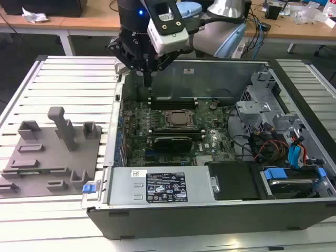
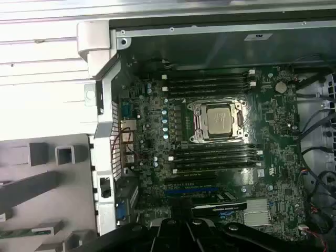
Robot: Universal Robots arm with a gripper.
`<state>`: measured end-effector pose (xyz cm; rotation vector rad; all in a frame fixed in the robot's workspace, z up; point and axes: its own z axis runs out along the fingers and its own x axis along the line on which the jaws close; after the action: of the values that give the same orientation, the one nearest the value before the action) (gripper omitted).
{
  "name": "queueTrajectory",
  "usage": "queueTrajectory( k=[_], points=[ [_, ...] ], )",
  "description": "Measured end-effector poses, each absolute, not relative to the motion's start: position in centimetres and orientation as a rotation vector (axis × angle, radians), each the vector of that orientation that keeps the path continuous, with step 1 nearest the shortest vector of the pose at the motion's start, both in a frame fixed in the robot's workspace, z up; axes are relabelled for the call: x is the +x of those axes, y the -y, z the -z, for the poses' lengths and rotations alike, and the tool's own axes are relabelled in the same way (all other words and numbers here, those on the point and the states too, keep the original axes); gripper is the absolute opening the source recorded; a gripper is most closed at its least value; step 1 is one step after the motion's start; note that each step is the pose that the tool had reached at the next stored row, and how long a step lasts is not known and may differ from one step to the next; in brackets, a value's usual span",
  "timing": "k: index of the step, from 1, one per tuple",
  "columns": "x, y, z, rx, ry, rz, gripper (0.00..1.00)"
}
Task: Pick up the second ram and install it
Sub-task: 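Reach for the second ram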
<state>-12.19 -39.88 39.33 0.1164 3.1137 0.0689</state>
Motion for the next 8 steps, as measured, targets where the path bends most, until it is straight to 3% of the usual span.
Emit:
queueTrajectory(
  k=[8],
  points=[
    [-18.4,39.9,-39.3,0.116,-3.112,-0.069,0.11]
  ],
)
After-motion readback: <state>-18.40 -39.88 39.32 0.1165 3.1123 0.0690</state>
